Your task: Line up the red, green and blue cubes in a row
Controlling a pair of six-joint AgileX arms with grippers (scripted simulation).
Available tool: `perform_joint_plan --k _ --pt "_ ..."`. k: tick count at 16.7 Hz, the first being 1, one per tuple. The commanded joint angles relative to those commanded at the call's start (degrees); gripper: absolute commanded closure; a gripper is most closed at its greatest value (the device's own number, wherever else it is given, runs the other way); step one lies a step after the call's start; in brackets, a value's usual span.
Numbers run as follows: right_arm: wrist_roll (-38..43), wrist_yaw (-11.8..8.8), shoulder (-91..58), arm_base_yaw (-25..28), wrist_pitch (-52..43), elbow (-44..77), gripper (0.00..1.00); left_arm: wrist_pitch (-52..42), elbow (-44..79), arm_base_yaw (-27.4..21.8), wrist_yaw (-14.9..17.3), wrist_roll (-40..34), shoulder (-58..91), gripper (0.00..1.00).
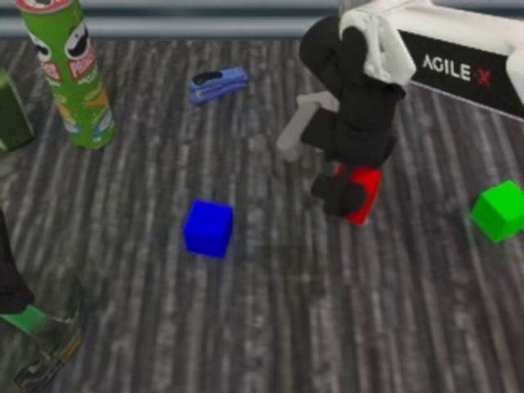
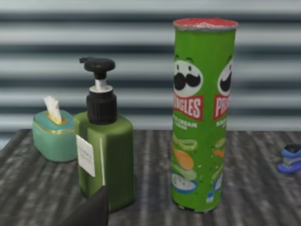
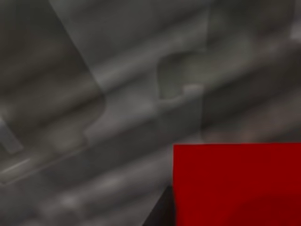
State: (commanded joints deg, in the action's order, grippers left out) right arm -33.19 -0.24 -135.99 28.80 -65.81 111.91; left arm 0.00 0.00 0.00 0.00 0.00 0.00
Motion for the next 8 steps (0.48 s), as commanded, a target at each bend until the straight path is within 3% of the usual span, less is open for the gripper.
perform_joint_plan --k 8 --pt "0.1 0.0 1.4 0.0 -3.8 2.9 1.0 0.0 0.0 0.0 0.0 0.0 0.0 0.0"
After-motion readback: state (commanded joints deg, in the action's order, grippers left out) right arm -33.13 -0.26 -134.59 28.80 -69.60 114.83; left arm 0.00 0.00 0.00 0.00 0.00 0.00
